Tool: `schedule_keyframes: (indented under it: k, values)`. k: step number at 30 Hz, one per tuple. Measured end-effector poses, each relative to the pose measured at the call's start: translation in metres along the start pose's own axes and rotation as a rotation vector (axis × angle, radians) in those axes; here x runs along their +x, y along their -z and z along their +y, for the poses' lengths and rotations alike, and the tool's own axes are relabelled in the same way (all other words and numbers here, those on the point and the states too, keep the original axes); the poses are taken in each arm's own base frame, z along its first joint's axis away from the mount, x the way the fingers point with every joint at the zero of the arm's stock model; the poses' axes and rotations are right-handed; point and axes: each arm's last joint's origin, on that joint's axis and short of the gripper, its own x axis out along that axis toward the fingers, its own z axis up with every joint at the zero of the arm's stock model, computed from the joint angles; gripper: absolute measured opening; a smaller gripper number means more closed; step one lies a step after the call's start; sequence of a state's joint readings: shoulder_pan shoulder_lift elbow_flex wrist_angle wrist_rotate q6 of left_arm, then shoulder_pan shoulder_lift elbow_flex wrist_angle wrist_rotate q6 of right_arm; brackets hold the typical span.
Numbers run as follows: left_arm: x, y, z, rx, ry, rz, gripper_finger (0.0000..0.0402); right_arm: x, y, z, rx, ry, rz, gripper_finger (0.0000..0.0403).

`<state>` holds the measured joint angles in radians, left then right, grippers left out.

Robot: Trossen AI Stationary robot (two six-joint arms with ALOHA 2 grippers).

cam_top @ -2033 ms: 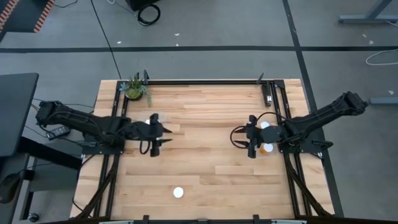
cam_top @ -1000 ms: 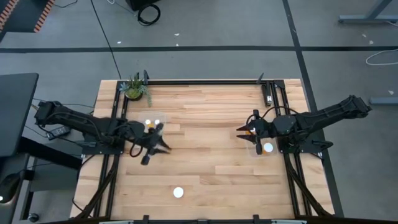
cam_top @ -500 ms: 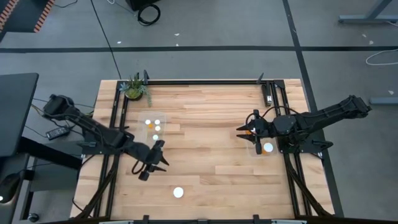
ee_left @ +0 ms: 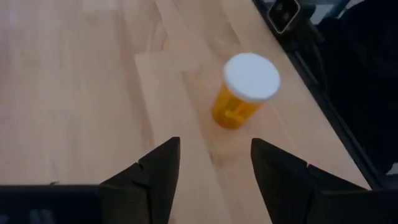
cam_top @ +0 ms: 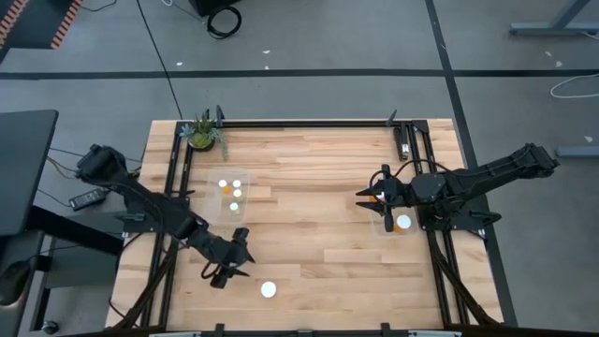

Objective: Pick and place medicine bottles into bin by pill shape (circle, oval)
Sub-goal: Put the large orange pill bottle into the right transparent bin

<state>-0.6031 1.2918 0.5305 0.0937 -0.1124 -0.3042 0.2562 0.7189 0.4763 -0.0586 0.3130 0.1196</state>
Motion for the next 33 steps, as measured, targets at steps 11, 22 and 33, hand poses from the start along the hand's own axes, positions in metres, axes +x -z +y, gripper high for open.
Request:
schedule_keyframes:
  k: [11, 22, 33]
  values:
    - [0.026, 0.019, -0.016, 0.063, -0.059, 0.028, 0.0218, 0.000, 0.000, 0.000, -0.004, 0.000, 0.000, 0.0131]
    - [0.053, 0.031, -0.026, 0.142, -0.039, -0.015, 0.0232, 0.000, 0.000, 0.000, 0.002, 0.000, -0.001, 0.0131]
    - [0.073, 0.039, -0.026, 0.135, -0.038, -0.074, 0.0249, 0.000, 0.000, 0.000, 0.010, -0.001, -0.001, 0.0131]
